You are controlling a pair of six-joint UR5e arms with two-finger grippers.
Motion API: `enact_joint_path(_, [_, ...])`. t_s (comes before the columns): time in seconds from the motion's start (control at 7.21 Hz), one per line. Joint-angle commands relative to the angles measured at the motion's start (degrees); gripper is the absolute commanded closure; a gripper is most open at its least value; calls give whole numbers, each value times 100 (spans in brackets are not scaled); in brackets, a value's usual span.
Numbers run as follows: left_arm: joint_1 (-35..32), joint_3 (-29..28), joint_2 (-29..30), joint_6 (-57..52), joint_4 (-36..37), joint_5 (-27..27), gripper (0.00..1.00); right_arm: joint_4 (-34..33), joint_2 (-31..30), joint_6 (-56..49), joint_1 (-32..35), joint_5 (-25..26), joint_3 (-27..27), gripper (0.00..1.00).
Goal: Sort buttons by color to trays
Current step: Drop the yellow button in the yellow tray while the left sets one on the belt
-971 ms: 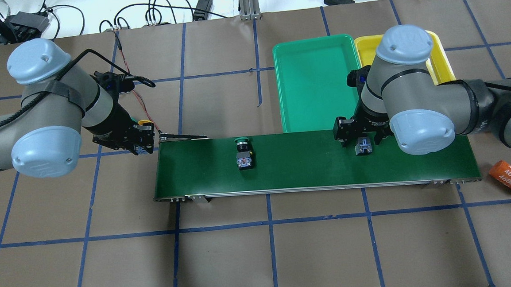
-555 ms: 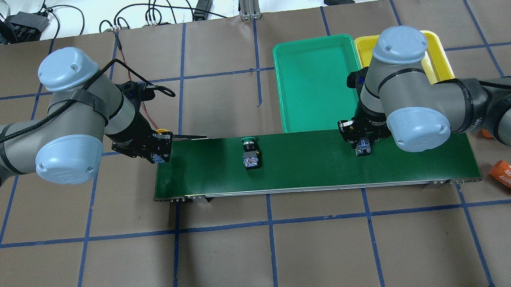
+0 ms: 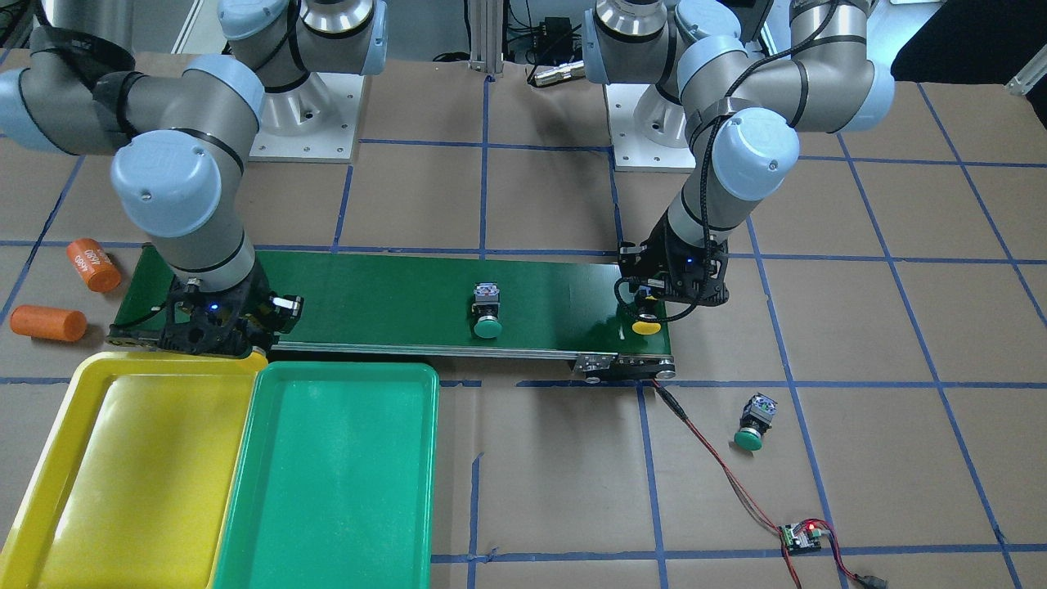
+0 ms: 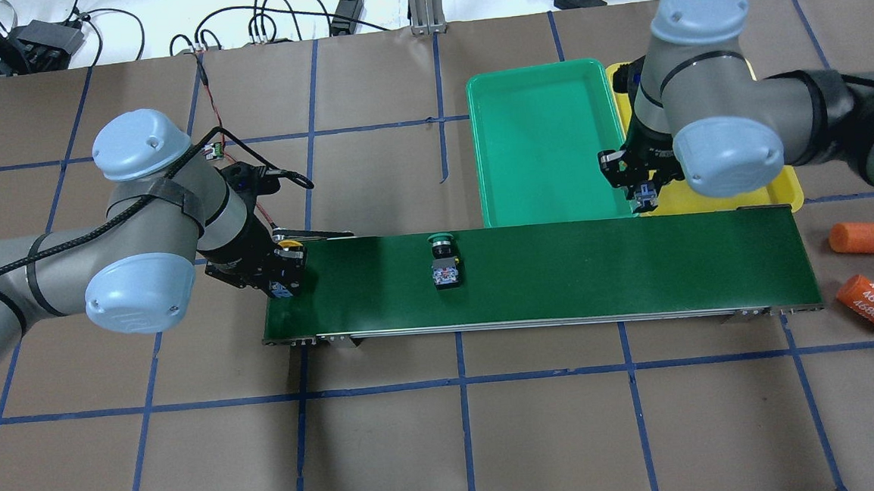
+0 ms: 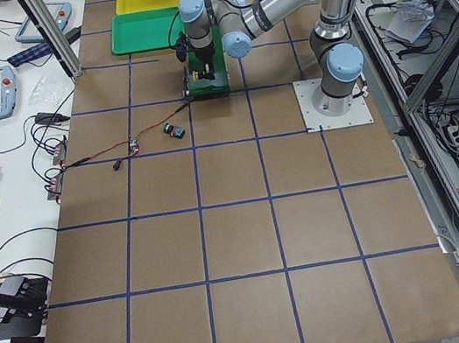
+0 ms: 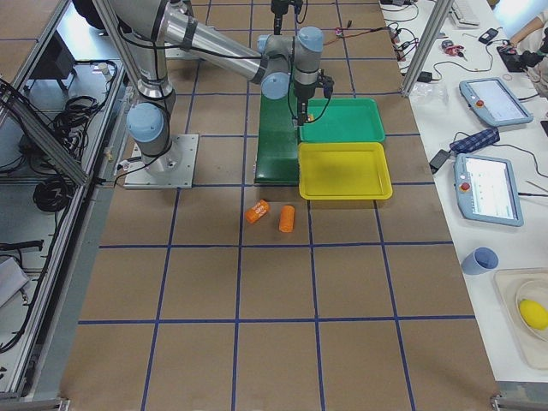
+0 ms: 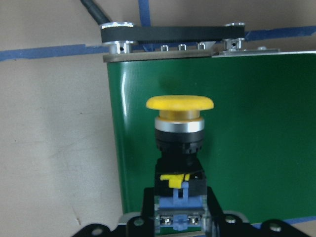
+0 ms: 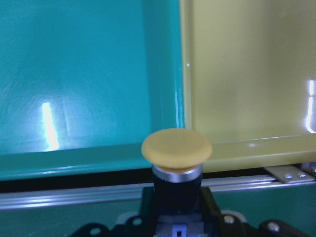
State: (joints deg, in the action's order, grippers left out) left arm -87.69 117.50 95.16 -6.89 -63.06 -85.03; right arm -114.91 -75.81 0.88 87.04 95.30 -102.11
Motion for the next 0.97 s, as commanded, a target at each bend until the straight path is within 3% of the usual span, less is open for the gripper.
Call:
enact_joint_path(0.0, [-29,106,38,-14,127,-5,27,679,739,-514,-737,7,1075,82])
enact_joint_path(0.14, [-29,141,11,3,136,4,0,610,1013,-1163,-1177,-37,1192,82])
enact_joint_path(0.42, [15,-304,-287,-14,-12,-40,0,147,1313,-1992,-1452,-46,1202,79])
enact_joint_path(0.55, [50,-698,-331,-5,-562,-75,0,144,1445,-2048,-1636,-55,1193,69])
enact_joint_path(0.69, [216,-1146,-314,-40,-985,-119,0,144,1472,-2040,-1681,-177,1184,27])
enact_joint_path(0.83, [757,-1359,-123,-449,-1024,-162,0,153,1464,-2022,-1682,-222,1184,4])
